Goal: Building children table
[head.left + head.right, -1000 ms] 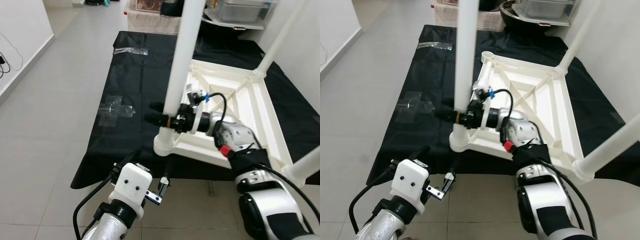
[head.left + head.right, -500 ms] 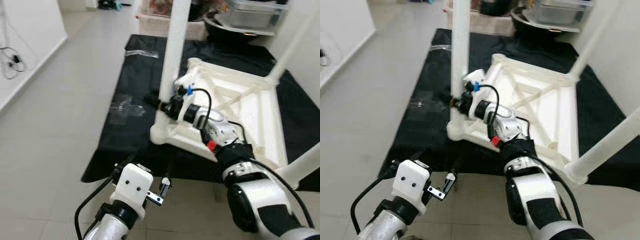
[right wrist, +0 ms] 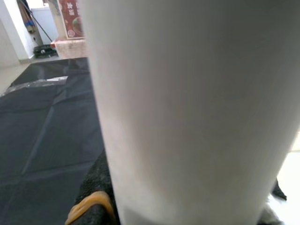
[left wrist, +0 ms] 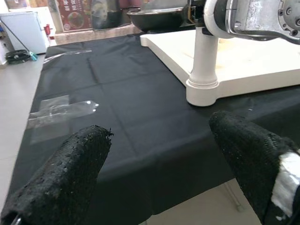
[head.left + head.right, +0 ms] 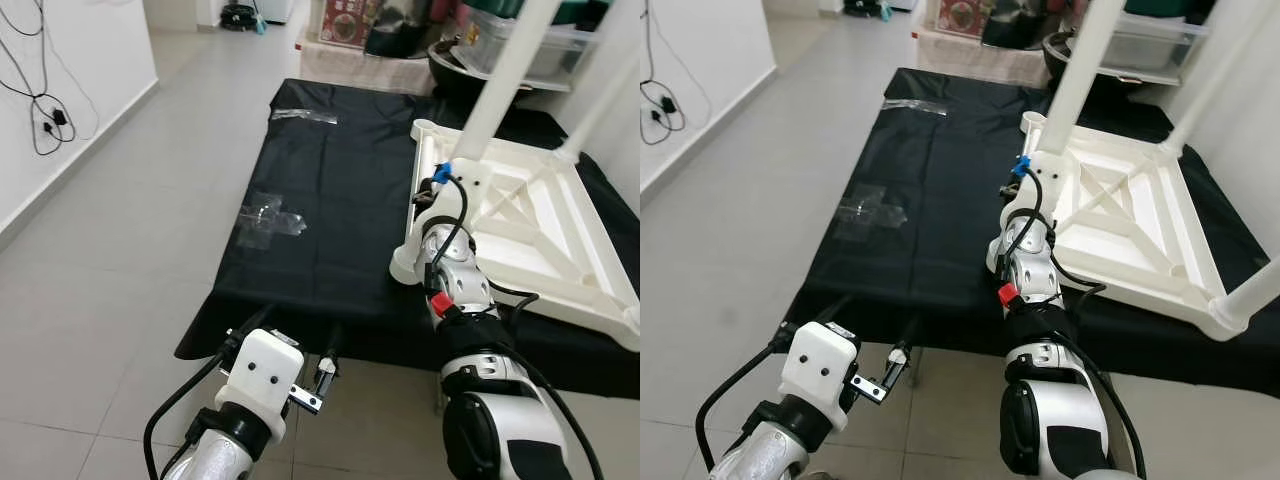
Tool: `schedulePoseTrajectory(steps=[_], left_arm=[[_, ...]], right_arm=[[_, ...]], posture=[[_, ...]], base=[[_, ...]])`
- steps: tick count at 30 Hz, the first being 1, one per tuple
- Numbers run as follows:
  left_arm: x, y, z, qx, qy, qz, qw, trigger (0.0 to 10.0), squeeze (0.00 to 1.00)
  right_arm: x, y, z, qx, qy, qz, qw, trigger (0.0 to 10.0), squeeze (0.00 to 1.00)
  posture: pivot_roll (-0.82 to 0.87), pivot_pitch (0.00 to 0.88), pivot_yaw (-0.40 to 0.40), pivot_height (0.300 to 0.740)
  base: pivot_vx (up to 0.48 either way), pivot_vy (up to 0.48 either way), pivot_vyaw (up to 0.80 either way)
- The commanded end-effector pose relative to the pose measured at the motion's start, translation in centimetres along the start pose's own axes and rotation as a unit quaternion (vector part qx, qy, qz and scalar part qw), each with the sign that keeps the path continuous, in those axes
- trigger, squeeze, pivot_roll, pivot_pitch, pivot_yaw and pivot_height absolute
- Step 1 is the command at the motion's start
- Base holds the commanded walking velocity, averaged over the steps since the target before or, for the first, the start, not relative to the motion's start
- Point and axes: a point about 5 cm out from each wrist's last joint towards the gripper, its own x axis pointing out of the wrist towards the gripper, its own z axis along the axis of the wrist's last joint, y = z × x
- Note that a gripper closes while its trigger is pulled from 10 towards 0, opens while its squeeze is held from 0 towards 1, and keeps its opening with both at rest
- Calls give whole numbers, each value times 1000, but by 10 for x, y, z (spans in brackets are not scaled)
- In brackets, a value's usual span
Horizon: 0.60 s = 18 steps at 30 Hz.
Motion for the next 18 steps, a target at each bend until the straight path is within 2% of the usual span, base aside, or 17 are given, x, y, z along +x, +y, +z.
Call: schedulePoseTrajectory(steps=[1, 2, 3, 8, 9, 10, 12, 14, 15, 16, 17, 18], left_arm=[[0, -5, -3, -3, 7, -9, 1000, 10000, 0], [0, -5, -3, -3, 7, -9, 1000, 10000, 0], [0, -5, -3, -3, 7, -9, 1000, 10000, 0], [0, -4, -3, -3, 7, -8, 1000, 10000, 0], [0, -4, -3, -3, 7, -9, 1000, 10000, 0], [0, -4, -3, -3, 7, -9, 1000, 10000, 0], [1, -5, -3, -3, 7, -9, 1000, 10000, 0], [1, -5, -3, -3, 7, -9, 1000, 10000, 0], [1, -5, -3, -3, 7, -8, 1000, 10000, 0], [1, -5, -3, -3, 7, -8, 1000, 10000, 0], [1, -4, -3, -2, 6, -8, 1000, 10000, 0], [1, -4, -3, -2, 6, -8, 1000, 10000, 0]], right_arm=[[-4, 5, -14, 8, 28, 15, 999, 10000, 0], [-5, 14, -10, 11, 14, 48, 999, 10000, 176], [-6, 20, -7, 17, -1, 69, 997, 10000, 1000], [-3, 23, 1, 15, -23, 65, 997, 10000, 1000], [-1, 26, 7, 33, -33, 92, 995, 10000, 0], [0, 28, 13, 45, -41, 116, 991, 10000, 0], [1, 37, 18, 99, -28, 214, 971, 10000, 0], [1, 37, 18, 99, -28, 214, 971, 10000, 0], [1, 40, 21, 107, -26, 272, 956, 10000, 0], [1, 40, 21, 107, -26, 272, 956, 10000, 0], [0, 42, 25, 117, -21, 340, 933, 10000, 0], [-5, 44, 28, 124, -9, 420, 899, 10000, 0]], posture=[[164, 111, -109, 740], [165, 111, -111, 740], [165, 111, -111, 740], [163, 111, -109, 740], [164, 110, -111, 740], [162, 109, -109, 740], [163, 109, -110, 740], [163, 109, -110, 740], [166, 109, -111, 740], [166, 109, -111, 740], [167, 108, -112, 740], [168, 108, -114, 740]], base=[[0, 0, 0], [0, 0, 0], [0, 0, 0], [0, 0, 0], [0, 0, 0], [0, 0, 0], [0, 0, 0], [0, 0, 0], [0, 0, 0], [0, 0, 0], [0, 0, 0], [0, 0, 0]])
